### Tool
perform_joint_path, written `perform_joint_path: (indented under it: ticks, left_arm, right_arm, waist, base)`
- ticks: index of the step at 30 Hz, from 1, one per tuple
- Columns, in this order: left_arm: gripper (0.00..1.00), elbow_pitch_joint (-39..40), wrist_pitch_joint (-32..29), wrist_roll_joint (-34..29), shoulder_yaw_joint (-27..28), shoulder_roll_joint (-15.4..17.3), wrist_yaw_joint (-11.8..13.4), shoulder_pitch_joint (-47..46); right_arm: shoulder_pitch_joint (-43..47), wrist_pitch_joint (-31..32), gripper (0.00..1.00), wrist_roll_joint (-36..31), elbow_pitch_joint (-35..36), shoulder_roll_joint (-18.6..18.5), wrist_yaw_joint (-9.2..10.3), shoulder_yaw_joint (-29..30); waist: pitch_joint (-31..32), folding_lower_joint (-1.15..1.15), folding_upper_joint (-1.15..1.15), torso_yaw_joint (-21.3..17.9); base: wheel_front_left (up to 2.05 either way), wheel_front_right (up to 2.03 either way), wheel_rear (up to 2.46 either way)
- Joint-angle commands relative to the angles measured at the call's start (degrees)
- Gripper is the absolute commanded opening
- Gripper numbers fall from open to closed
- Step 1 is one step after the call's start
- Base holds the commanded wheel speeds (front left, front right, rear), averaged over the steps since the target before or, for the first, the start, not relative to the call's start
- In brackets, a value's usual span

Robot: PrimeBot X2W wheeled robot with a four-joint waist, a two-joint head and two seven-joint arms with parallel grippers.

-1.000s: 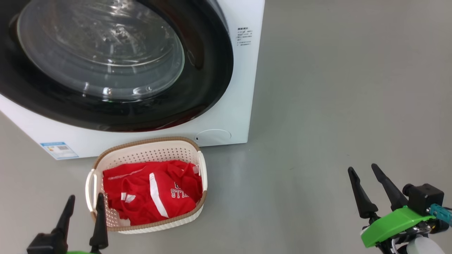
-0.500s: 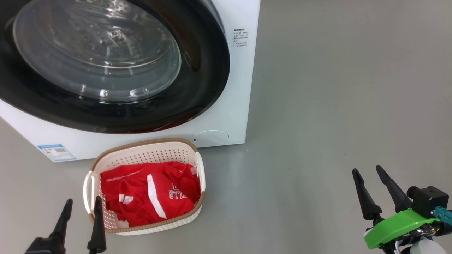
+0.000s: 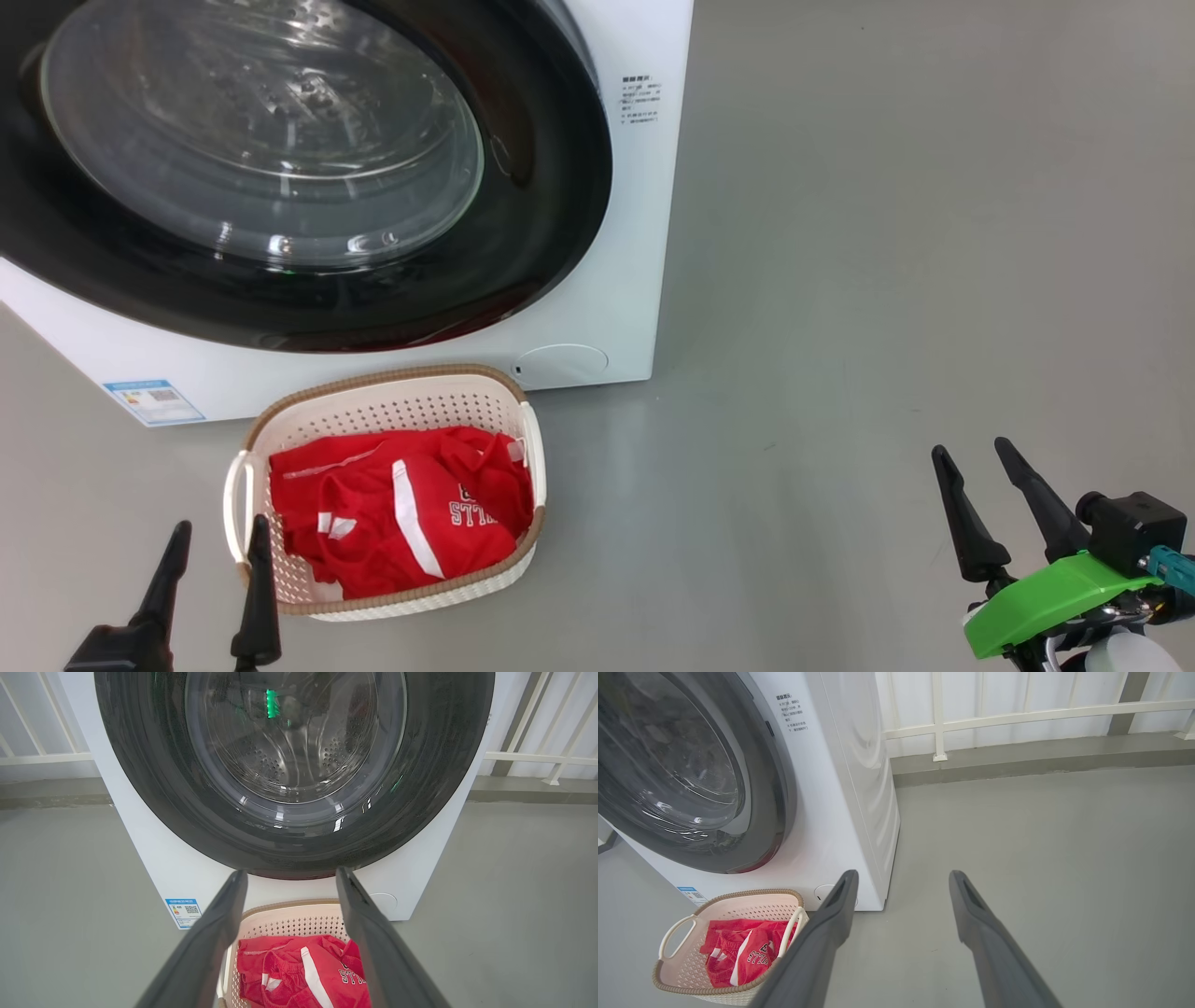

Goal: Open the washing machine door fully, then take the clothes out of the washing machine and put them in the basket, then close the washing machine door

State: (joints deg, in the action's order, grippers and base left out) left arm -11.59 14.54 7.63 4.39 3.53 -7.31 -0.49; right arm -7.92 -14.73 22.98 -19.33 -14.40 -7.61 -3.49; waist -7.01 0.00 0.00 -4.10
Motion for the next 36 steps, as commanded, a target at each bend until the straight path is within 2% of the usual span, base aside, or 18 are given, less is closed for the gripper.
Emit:
perform_joint_path:
  ticks: [1,9,10,11,15,18,22,26,36]
  left_arm:
    - [1.0,1.52,0.46,-0.59,2.0,0.62,-0.17,-1.07]
    - [1.0,3.63,0.46,-0.69,1.67,0.64,-0.17,-1.03]
    - [0.0,3.96,0.46,-0.6,1.63,0.63,-0.17,-0.91]
    - [0.0,2.13,-0.02,0.02,-0.27,-0.12,0.0,-0.02]
    - [0.0,-0.74,-0.43,0.07,-0.72,-1.39,0.01,0.48]
    - [0.0,-0.89,-0.9,1.86,-0.61,-1.51,0.01,0.42]
    - [0.0,-0.88,-1.59,4.57,-0.55,-1.48,0.0,0.33]
    - [0.0,-1.02,-2.22,7.27,-0.49,-1.45,0.0,0.1]
    - [0.0,-1.3,-3.84,14.03,-0.28,-1.38,-0.02,-0.53]
  right_arm:
    - [0.94,-0.27,1.0,-0.82,1.47,-0.82,0.12,-0.97]
    - [0.84,-0.27,1.0,-0.97,1.54,-0.81,0.12,-1.07]
    - [0.79,-0.27,0.0,-0.99,1.56,-0.8,0.12,-1.09]
    - [-0.01,0.0,0.0,-0.09,-0.23,0.13,0.0,-0.01]
    - [0.04,0.07,0.0,-0.03,-3.05,1.93,0.0,-0.32]
    - [0.11,0.48,0.0,1.47,-2.99,2.26,0.0,-0.25]
    - [0.28,1.07,0.0,3.78,-2.66,2.49,0.01,0.03]
    - [0.32,1.68,0.0,6.07,-2.46,2.72,0.01,0.28]
    - [0.37,3.23,0.0,11.76,-1.84,3.34,0.02,0.94]
  waist:
    - [0.03,0.0,0.0,0.04]
    - [-0.07,0.0,0.0,0.2]
    - [-0.13,0.0,0.0,0.2]
    - [-0.1,0.0,0.0,0.2]
    - [-0.1,0.0,0.0,0.21]
    - [-0.02,0.01,0.0,0.24]
    - [0.39,0.13,0.0,0.41]
    - [0.54,0.02,0.0,0.54]
    - [1.05,0.0,0.0,0.85]
  base:
    - [0.0,0.0,0.0]
    - [0.0,0.0,0.0]
    - [0.0,0.0,0.0]
    - [0.0,0.0,0.0]
    - [0.0,0.0,0.0]
    - [0.0,0.0,0.0]
    - [0.0,0.0,0.0]
    - [0.0,0.0,0.0]
    - [0.0,0.0,0.0]
